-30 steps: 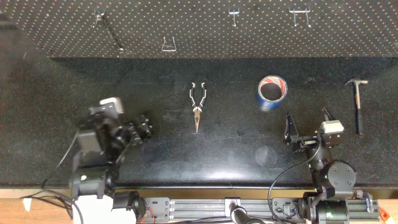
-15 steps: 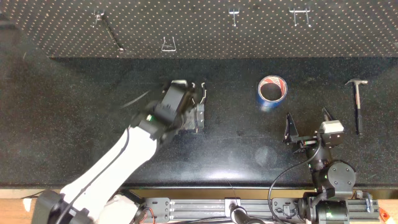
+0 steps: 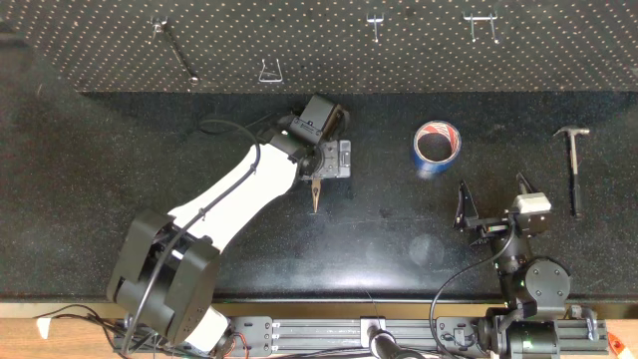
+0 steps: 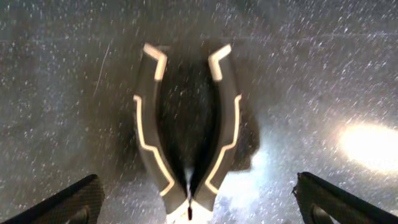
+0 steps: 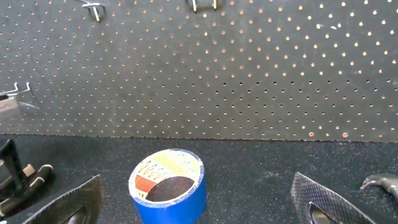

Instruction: Place Tools Onto Pegboard

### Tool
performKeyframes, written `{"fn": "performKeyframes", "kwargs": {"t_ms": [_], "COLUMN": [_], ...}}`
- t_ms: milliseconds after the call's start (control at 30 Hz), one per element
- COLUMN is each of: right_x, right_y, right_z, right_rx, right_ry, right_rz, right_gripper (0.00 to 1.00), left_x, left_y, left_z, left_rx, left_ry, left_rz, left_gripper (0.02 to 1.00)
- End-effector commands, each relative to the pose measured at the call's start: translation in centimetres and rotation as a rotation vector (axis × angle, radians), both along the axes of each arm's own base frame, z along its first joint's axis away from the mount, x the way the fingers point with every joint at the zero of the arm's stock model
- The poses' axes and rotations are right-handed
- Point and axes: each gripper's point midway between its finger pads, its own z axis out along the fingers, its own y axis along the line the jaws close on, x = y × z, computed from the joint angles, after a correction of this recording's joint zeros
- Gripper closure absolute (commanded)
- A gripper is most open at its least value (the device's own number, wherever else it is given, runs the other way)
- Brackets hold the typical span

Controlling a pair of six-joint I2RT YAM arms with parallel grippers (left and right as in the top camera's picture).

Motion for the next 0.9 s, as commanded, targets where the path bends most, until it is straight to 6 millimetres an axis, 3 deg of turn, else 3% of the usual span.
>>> {"fn": "performKeyframes", "kwargs": {"t_ms": [33, 200, 767, 833, 900], "right_x": [0.0, 0.0, 0.0, 0.0, 0.0], "right_y": [-0.2, -0.2, -0.2, -0.2, -0.2], "right_z": [-0.1, -0.1, -0.1, -0.1, -0.1], "right_rx": [-0.014, -0.014, -0.014, -0.014, -0.014], "right_ry": [-0.002, -0.002, -0.002, -0.002, -0.002], "right_rz": [-0.007, -0.007, -0.008, -0.007, -0.008], "right_gripper": [0.025, 0.025, 0.025, 0.025, 0.025], "left_x": [2.0, 2.4, 3.3, 3.3, 3.3], "left_y": [1.3, 2.4, 1.2, 1.2, 1.2], "left_z": [-0.3, -1.6, -3.1, -3.1, -3.1], "left_rx": [0.03, 0.055, 0.034, 0.036, 0.035], "left_ry": [-0.043, -0.019, -0.03, -0.029, -0.029], "left_rz": [0.068, 0.09, 0.015, 0.015, 0.015], "left_gripper": [0.023, 0.023, 0.025, 0.13, 0.36]}}
